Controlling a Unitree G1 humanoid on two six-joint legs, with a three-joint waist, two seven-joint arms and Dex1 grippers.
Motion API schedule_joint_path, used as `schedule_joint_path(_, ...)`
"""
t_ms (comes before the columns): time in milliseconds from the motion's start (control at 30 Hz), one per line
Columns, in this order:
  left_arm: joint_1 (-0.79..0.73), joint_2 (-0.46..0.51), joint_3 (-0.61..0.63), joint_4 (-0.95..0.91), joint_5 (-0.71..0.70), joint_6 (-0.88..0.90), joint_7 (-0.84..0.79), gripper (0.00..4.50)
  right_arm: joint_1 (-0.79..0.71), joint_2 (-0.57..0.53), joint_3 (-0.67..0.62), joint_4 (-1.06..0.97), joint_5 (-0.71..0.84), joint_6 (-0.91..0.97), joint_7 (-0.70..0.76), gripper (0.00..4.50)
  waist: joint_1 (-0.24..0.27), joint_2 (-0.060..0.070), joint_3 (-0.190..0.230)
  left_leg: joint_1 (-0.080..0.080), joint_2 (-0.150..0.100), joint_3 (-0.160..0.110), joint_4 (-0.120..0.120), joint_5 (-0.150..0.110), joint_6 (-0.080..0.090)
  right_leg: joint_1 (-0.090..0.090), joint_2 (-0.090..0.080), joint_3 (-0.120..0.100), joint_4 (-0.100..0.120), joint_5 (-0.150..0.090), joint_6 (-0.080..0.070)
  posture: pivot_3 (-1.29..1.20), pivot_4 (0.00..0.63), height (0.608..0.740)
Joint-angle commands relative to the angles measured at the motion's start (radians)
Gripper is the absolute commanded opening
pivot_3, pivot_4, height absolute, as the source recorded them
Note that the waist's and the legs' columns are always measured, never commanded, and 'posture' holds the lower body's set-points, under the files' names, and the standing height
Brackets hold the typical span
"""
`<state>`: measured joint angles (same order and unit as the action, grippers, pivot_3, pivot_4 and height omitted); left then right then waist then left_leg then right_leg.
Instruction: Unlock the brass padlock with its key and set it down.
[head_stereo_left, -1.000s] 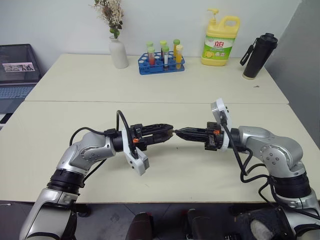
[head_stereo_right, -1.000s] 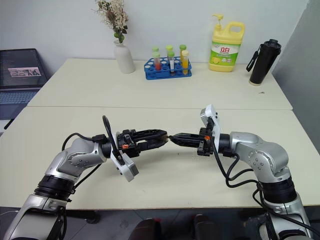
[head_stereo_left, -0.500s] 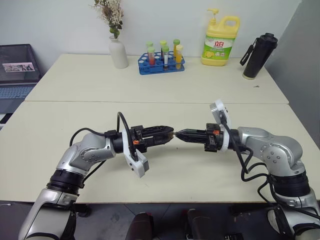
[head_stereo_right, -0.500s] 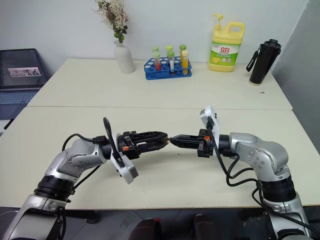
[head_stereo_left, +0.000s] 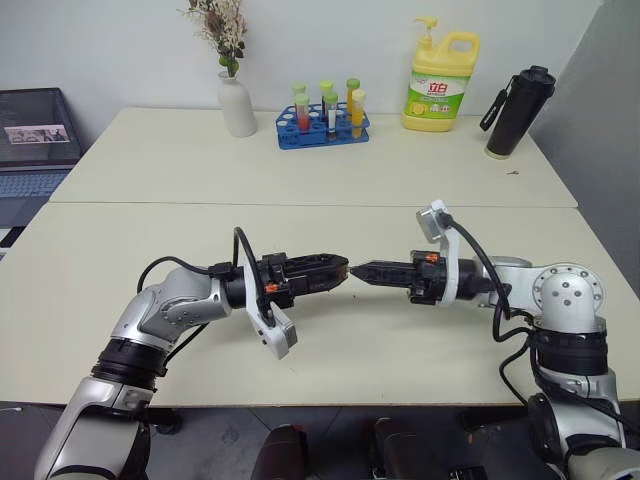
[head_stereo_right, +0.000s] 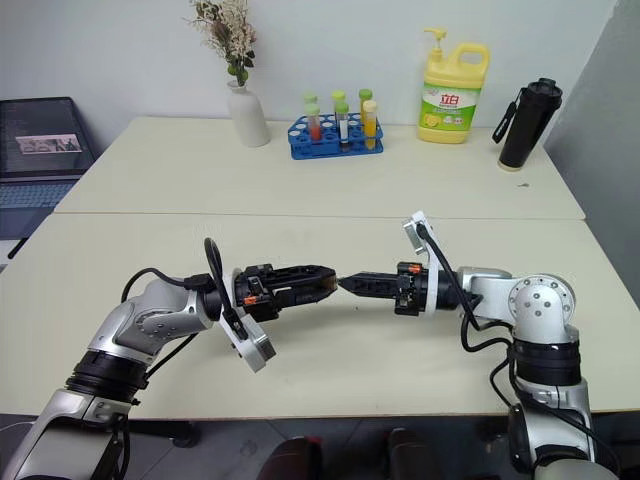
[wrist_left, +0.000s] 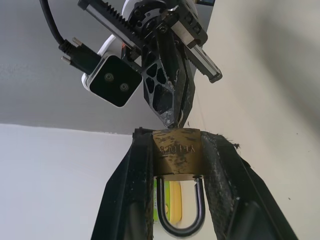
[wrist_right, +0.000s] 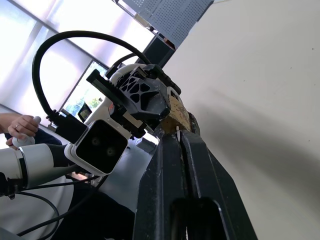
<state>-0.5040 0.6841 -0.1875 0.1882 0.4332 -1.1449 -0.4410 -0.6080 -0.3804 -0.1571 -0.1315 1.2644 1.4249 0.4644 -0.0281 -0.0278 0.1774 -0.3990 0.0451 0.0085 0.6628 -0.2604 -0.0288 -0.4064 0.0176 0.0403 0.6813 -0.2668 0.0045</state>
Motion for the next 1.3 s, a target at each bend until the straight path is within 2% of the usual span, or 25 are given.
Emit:
schedule_joint_path(33, 0.003, 0.006, -0.009, -0.034, 0.011, -0.002, 0.009, 0.98, -0.035, 0.022, -0.028, -0.015, 0.107, 0.017, -0.037, 0.0, 0.0, 0.0, 0.0, 0.0, 0.0, 0.0, 0.0, 0.0, 0.0, 0.0, 0.0, 0.0, 0.0, 0.0, 0.0, 0.0, 0.15, 0.74)
schedule_joint_path(133, 0.004, 0.008, -0.009, -0.034, 0.01, 0.003, 0.012, 0.98, -0.03, 0.013, -0.024, -0.034, 0.113, 0.01, -0.044, 0.0, -0.001, 0.0, 0.0, 0.0, 0.0, 0.0, 0.0, 0.0, 0.0, 0.0, 0.0, 0.0, 0.0, 0.0, 0.0, 0.0, 0.15, 0.74)
schedule_joint_path(267, 0.005, 0.012, -0.011, -0.039, 0.007, 0.009, 0.014, 0.98, 0.008, -0.062, 0.045, -0.162, 0.003, -0.076, 0.074, 0.0, -0.001, 0.0, 0.0, -0.001, 0.0, 0.0, 0.0, 0.0, 0.0, -0.001, 0.0, 0.0, 0.0, -0.001, 0.002, 0.0, 0.15, 0.74)
schedule_joint_path(300, 0.006, 0.012, -0.011, -0.041, 0.005, 0.012, 0.014, 0.98, 0.025, -0.087, 0.073, -0.197, -0.047, -0.119, 0.103, 0.18, 0.0, 0.0, 0.0, -0.001, 0.0, 0.0, 0.0, 0.0, 0.0, -0.001, 0.0, 0.0, 0.0, -0.001, 0.002, 0.0, 0.15, 0.74)
schedule_joint_path(367, 0.007, 0.013, -0.012, -0.044, 0.003, 0.017, 0.014, 0.98, 0.055, -0.138, 0.127, -0.249, -0.134, -0.202, 0.176, 0.62, -0.001, 0.0, 0.0, -0.001, 0.0, -0.001, 0.0, 0.0, 0.0, -0.001, 0.0, 0.0, -0.001, -0.002, 0.003, 0.0, 0.15, 0.74)
schedule_joint_path(600, 0.003, 0.021, -0.016, -0.046, -0.004, 0.028, 0.017, 0.98, 0.165, -0.328, 0.265, -0.313, -0.408, -0.495, 0.446, 3.2, 0.001, 0.0, 0.0, -0.001, 0.0, -0.001, 0.0, 0.0, 0.0, -0.001, 0.0, -0.001, -0.001, -0.003, 0.004, 0.0, 0.15, 0.74)
schedule_joint_path(633, 0.001, 0.022, -0.017, -0.044, -0.005, 0.029, 0.018, 0.98, 0.171, -0.317, 0.247, -0.305, -0.404, -0.501, 0.432, 3.54, 0.001, 0.0, 0.0, -0.001, 0.0, 0.0, 0.0, 0.0, 0.0, -0.001, 0.0, -0.001, -0.001, -0.003, 0.004, 0.0, 0.15, 0.74)
schedule_joint_path(1000, -0.013, 0.024, -0.023, -0.031, -0.008, 0.024, 0.021, 0.98, 0.115, -0.175, 0.202, -0.243, -0.381, -0.481, 0.306, 3.56, -0.001, 0.0, 0.0, 0.0, 0.0, 0.0, 0.0, 0.0, 0.0, -0.001, 0.0, 0.0, 0.0, -0.002, 0.003, 0.0, 0.15, 0.74)
schedule_joint_path(1300, -0.006, 0.018, -0.02, -0.04, -0.001, 0.032, 0.027, 0.98, 0.057, -0.08, 0.205, -0.208, -0.356, -0.443, 0.262, 3.56, -0.001, 0.0, 0.0, 0.0, 0.0, 0.0, 0.0, 0.0, 0.0, -0.001, 0.0, -0.001, 0.0, -0.001, 0.002, 0.0, 0.15, 0.74)
